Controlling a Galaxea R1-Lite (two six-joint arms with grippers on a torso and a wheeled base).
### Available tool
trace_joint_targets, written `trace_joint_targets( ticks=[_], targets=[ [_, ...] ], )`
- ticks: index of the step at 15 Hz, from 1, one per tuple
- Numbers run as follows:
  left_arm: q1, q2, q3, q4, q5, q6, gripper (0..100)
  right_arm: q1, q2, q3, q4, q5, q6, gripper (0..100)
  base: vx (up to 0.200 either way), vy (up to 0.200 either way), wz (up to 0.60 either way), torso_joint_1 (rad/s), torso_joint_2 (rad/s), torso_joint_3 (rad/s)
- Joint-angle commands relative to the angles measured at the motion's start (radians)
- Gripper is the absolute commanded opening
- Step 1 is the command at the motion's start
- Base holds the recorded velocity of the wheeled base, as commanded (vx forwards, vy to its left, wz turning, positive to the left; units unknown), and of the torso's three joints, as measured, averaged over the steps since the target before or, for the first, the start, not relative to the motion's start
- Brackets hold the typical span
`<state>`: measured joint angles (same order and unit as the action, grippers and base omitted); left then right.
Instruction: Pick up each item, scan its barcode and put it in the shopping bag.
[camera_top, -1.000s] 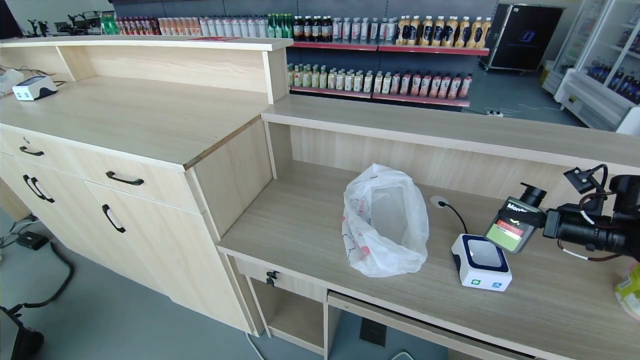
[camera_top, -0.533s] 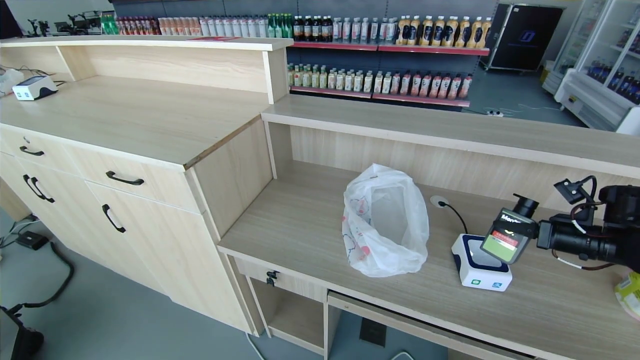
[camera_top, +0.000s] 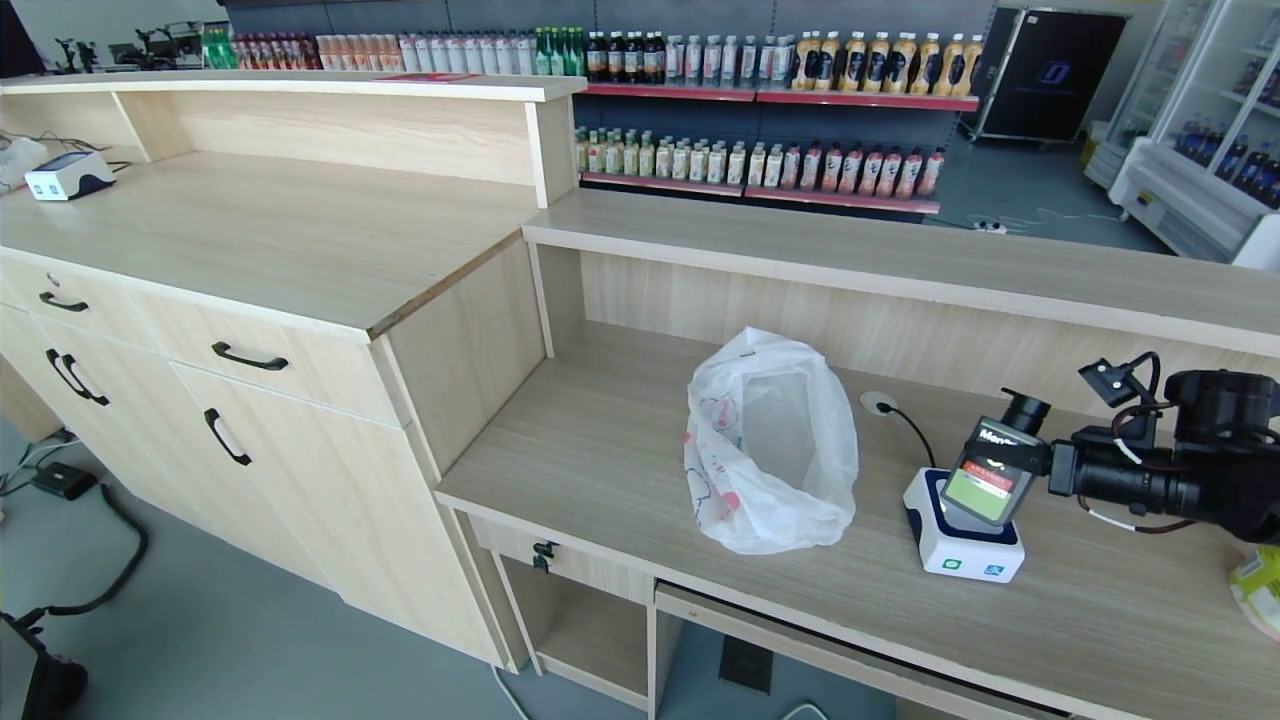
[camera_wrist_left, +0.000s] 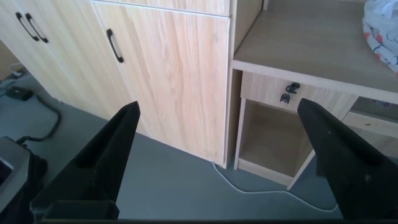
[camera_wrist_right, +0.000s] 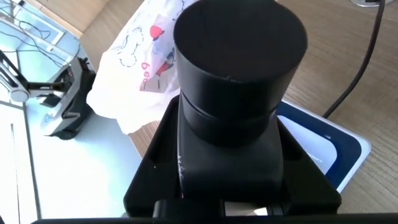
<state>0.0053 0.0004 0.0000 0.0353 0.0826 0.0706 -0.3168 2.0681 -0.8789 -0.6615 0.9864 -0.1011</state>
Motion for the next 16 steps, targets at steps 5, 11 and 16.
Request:
trace_joint_targets(
  ticks=[5, 11, 16],
  targets=[
    [0.001, 0.0, 0.0, 0.0, 0.0, 0.0, 100, 0.002, 0.029, -0.017, 0.0, -0.002, -0.012, 0, 0.0, 0.0, 0.0, 0.0, 0.0, 0.0],
    [-0.001, 0.0, 0.0, 0.0, 0.0, 0.0, 100, 0.007, 0.064, -0.043, -0.001, -0.002, -0.039, 0, 0.0, 0.0, 0.0, 0.0, 0.0, 0.0],
    [0.001, 0.0, 0.0, 0.0, 0.0, 0.0, 100, 0.018, 0.096, -0.08, -0.003, -0.002, -0.039, 0, 0.0, 0.0, 0.0, 0.0, 0.0, 0.0]
  ],
)
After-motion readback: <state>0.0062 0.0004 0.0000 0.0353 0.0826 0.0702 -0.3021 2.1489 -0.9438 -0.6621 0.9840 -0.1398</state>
